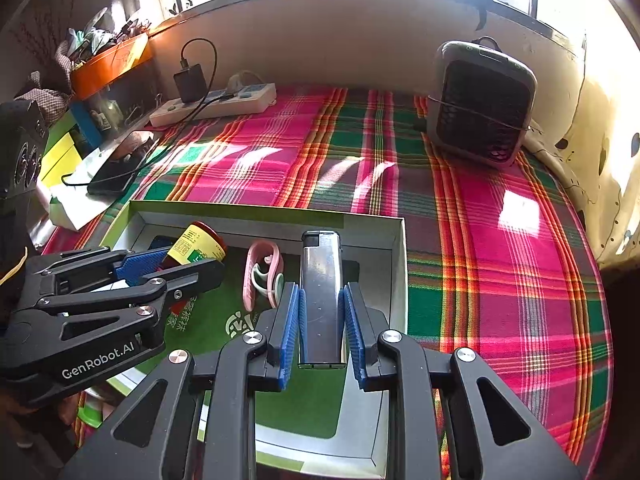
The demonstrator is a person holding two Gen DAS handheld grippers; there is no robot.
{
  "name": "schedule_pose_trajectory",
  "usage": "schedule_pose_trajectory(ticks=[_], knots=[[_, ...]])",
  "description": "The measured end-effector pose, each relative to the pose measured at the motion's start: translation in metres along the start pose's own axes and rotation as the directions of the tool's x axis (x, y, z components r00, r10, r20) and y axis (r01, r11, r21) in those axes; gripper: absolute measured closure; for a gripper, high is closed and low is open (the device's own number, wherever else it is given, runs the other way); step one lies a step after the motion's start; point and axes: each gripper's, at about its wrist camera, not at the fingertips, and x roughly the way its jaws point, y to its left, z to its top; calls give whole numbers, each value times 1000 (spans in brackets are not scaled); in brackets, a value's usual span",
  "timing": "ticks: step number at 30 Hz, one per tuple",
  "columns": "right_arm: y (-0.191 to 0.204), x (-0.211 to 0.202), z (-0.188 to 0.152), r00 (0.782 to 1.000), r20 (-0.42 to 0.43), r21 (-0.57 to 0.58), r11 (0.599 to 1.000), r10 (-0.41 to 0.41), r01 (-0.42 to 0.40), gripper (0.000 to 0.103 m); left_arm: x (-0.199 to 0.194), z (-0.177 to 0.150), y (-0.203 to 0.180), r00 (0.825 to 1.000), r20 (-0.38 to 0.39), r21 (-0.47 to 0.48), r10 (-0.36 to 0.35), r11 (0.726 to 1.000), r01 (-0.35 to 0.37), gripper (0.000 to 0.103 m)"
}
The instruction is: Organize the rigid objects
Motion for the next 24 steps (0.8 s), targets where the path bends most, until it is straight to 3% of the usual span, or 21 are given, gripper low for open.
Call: schedule_pose_trajectory(ticks=[24], knots=[[0,19,-3,999,-34,-11,1000,-19,19,79,9,0,3,1000,-9,-11,9,1000,-9,72]])
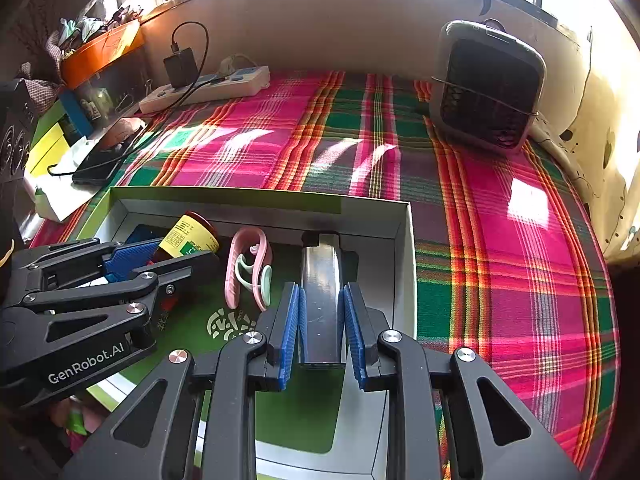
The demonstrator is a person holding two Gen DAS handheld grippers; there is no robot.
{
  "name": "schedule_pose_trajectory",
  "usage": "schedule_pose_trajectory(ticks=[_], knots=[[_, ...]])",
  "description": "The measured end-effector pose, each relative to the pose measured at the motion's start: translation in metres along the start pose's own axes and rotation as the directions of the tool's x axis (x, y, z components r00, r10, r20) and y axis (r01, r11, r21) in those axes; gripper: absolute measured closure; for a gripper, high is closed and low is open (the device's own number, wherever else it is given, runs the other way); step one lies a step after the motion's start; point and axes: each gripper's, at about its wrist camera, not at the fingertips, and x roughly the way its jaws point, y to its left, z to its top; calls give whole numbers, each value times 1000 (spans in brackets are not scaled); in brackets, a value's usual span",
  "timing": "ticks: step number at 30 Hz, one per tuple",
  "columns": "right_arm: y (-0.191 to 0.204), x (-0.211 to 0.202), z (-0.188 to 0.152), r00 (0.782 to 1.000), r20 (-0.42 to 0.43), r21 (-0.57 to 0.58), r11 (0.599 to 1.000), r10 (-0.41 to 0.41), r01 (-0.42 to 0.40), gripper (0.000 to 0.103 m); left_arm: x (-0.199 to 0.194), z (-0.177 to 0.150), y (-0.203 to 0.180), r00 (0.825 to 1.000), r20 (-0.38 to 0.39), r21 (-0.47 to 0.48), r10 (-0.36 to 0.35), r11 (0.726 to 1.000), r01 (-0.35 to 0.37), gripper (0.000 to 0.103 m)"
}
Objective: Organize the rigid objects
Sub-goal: 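Open both tools to release the bottle and power bank into the box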
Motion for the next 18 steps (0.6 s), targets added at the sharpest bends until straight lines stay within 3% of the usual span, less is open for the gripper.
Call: schedule_pose_trajectory(ticks=[18], knots=[[4,1,-1,1000,4,-14,1000,-4,4,79,0,0,0,1000,-1,-1,3,1000,-3,72]])
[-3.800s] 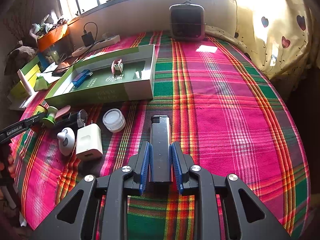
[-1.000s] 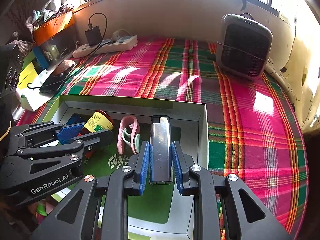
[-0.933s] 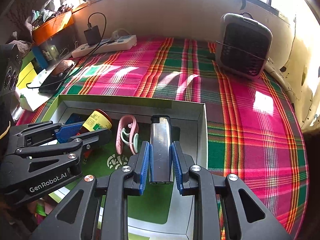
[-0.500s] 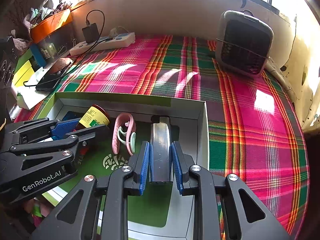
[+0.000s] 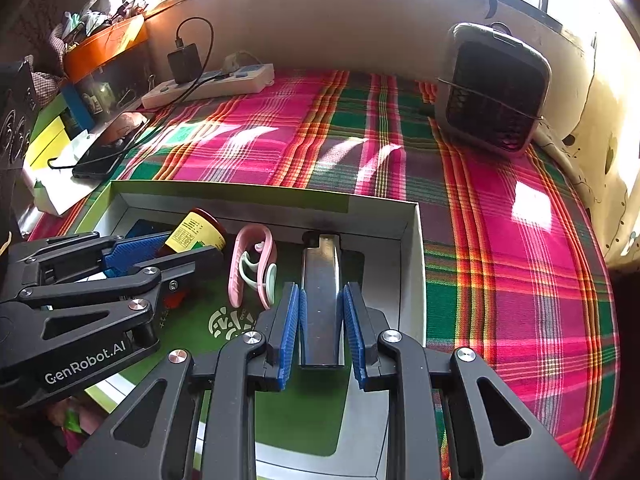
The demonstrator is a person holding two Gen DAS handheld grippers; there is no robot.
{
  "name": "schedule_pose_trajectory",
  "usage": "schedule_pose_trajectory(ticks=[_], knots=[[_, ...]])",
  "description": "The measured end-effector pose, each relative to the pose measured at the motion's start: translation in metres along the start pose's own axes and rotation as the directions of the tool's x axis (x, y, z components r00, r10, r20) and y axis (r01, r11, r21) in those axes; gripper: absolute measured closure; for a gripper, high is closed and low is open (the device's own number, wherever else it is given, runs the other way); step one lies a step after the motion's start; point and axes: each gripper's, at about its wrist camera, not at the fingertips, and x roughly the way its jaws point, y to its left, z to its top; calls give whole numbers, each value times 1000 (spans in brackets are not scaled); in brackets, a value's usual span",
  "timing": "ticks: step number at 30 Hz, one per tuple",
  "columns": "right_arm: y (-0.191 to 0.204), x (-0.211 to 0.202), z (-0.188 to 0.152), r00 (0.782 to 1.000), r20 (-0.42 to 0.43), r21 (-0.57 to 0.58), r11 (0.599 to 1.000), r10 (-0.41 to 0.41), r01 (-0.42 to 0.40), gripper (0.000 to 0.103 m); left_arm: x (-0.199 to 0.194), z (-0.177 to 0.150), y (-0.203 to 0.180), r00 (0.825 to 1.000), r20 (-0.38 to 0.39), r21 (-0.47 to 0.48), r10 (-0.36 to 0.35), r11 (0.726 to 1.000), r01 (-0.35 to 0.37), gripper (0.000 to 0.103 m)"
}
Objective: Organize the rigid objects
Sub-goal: 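Open both tools to release the bottle and power bank into the box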
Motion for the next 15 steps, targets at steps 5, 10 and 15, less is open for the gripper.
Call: schedule_pose_trajectory(ticks=[5,10,15], knots=[[-1,-1,0,1000,3,4,1000,1,-1,79,-1,-1,-1,1000,-2,5,3,1000,-3,68],[-1,-5,-1,1000,18,4,1000,-7,7,78,-2,-2,-1,1000,-4,4,5,1000,-5,65],[-1,-9,-3,1000,27,6,1000,-11,11,75,-9,-5,-2,1000,6,6,6,1000,-6,61]])
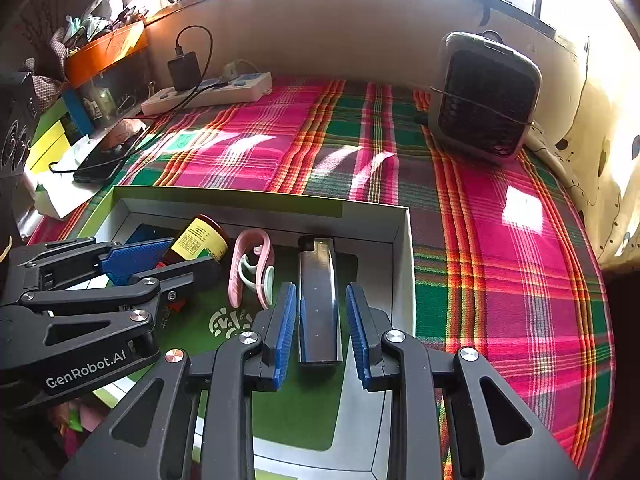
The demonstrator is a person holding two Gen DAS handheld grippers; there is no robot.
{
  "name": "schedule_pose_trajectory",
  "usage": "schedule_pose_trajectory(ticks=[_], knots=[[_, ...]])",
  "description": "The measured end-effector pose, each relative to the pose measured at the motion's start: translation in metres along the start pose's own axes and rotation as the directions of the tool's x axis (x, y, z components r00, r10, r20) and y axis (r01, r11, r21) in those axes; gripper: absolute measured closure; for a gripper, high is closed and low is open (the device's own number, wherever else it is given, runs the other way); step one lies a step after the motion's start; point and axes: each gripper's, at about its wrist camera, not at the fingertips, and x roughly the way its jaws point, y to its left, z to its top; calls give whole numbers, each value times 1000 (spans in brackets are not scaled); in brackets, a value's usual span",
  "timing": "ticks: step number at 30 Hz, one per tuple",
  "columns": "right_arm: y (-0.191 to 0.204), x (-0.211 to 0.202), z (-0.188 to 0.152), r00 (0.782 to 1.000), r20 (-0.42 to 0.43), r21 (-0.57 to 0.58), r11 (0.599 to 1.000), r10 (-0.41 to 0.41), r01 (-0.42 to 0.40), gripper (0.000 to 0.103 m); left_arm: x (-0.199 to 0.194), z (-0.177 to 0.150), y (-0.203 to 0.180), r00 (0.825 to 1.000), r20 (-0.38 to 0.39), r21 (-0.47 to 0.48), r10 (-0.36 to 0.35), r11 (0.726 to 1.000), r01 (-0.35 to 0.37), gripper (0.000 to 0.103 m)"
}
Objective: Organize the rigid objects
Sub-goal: 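Open both tools to release the bottle and power bank into the box, then withdraw both tools from the box toward the remaining items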
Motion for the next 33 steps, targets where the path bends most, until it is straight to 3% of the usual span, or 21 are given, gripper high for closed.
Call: schedule_pose_trajectory(ticks=[9,33], knots=[[1,-12,-8,1000,18,6,1000,-5,5,65,-19,-6,-5,999,30,14,12,1000,-13,60],[-6,-67,-51,997,79,90,996,-14,7,63,-87,-51,8,992,120,-43,23,999,-18,60]])
